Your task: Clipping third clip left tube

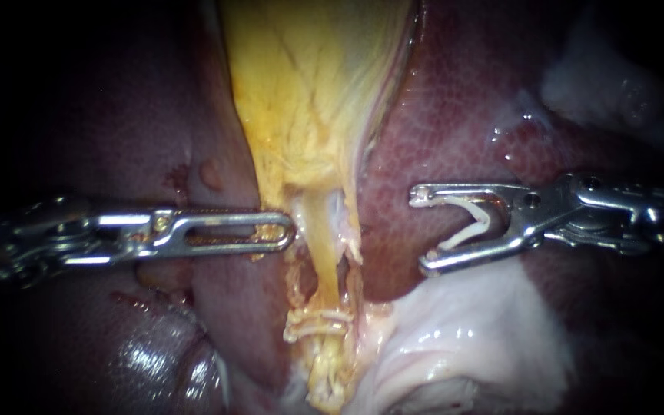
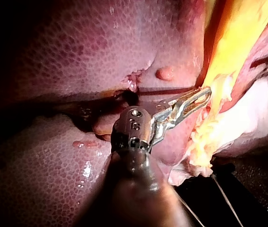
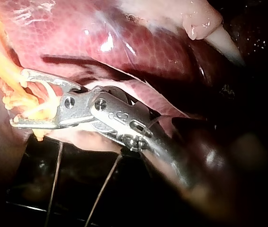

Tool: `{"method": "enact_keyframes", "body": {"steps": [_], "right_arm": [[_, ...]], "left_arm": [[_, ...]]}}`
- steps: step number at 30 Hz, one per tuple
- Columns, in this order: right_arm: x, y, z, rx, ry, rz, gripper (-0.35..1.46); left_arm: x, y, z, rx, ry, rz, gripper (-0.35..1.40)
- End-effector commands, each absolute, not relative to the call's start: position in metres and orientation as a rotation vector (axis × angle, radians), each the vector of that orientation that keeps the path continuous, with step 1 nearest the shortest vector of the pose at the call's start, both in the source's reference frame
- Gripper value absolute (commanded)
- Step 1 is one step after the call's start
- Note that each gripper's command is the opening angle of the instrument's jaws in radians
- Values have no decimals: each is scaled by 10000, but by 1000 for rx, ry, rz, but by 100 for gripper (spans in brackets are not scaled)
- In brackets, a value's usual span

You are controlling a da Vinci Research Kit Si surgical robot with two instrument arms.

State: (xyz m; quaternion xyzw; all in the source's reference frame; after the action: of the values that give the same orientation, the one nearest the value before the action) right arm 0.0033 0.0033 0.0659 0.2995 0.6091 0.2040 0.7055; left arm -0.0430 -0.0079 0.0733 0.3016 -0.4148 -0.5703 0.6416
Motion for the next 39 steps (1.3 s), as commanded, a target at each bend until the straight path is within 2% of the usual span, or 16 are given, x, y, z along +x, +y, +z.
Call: {"method": "enact_keyframes", "body": {"steps": [1,10,16,21,27,34,39], "right_arm": [[34,33,659,666,1354,454,60],[37,31,660,668,1357,449,60],[52,16,674,666,1364,432,60],[83,-11,706,687,1381,417,60],[115,-43,750,738,1357,413,60],[135,-62,792,764,1330,418,60],[141,-62,809,769,1324,431,60]], "left_arm": [[-429,-78,731,689,-946,-1299,-35],[-387,-51,690,684,-951,-1328,-35],[-370,-45,682,674,-960,-1341,-35],[-369,-45,682,674,-960,-1341,-35],[-368,-45,681,674,-960,-1341,-35],[-368,-47,678,673,-960,-1342,-35],[-368,-47,678,673,-960,-1342,-35]]}}
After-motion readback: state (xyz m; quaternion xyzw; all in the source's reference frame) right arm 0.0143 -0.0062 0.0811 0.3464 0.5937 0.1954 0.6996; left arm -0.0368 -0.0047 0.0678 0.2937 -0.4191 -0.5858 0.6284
